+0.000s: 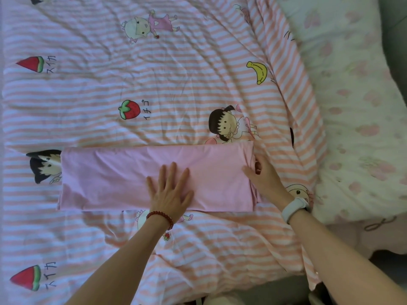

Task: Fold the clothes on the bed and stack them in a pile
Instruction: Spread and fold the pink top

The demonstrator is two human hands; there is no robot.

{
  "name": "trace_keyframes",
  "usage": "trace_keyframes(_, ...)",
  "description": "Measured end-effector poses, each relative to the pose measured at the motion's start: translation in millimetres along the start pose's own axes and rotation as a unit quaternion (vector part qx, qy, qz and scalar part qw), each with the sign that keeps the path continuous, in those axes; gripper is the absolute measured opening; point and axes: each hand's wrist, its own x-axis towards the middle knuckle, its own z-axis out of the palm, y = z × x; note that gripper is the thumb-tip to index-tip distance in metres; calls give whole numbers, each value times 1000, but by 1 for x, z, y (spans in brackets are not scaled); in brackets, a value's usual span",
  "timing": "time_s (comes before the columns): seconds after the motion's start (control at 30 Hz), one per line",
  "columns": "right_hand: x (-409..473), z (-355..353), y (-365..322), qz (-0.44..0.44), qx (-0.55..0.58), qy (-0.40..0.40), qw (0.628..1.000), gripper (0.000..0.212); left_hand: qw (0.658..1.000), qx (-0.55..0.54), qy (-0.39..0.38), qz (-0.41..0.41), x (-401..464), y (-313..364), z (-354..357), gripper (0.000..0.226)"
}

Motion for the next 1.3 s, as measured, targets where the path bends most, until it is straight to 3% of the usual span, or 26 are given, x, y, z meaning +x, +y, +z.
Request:
trace_keyframes(0.13,-13,5,-29,-53,11,24,998,22,997,-79,14,17,-4,-7,-16,62)
trace_keyframes(0.23,-19,22,-67,-88,35,5,996,22,956,-278,90,-23,-19,-25,-34,52)
trace_keyframes(0.33,-25,62,-112,-118,59,-29,991,34,870,-456,150,-118,-41,-61,-49,34)
trace_keyframes(0.43,-32,122,-158,-144,92,-87,981,51,767,-577,161,-232,-63,-111,-57,22)
trace_keyframes(0.57,-41,215,-208,-165,86,-148,971,42,554,-757,141,-317,-85,-180,-63,20)
trace_keyframes(0.6,-42,236,-216,-161,71,-168,970,37,513,-784,129,-323,-87,-193,-63,21)
trace_keyframes(0.67,-43,268,-224,-122,31,-243,962,35,482,-806,99,-328,-90,-213,-59,25)
trace_keyframes(0.73,-41,281,-218,-80,3,-286,955,36,496,-796,80,-337,-86,-221,-54,25)
trace_keyframes(0.83,-43,279,-195,-75,4,-216,974,30,561,-754,72,-335,-78,-225,-50,33)
trace_keyframes(0.93,-51,259,-166,-121,-75,-74,987,28,719,-616,76,-313,-67,-221,-46,45)
trace_keyframes(1.0,-55,247,-151,-177,-157,-2,972,29,787,-531,96,-299,-60,-215,-46,39)
trace_keyframes(1.07,-56,239,-142,-213,-247,27,945,33,799,-506,125,-299,-52,-209,-50,22)
trace_keyframes(1.13,-56,236,-135,-206,-336,12,919,40,773,-526,182,-303,-48,-207,-54,8)
trace_keyframes(1.23,-53,236,-127,-177,-418,-52,890,48,731,-539,249,-337,-53,-212,-52,9)
trace_keyframes(1.3,-52,239,-122,-169,-440,-86,878,48,748,-510,220,-364,-58,-220,-45,17)
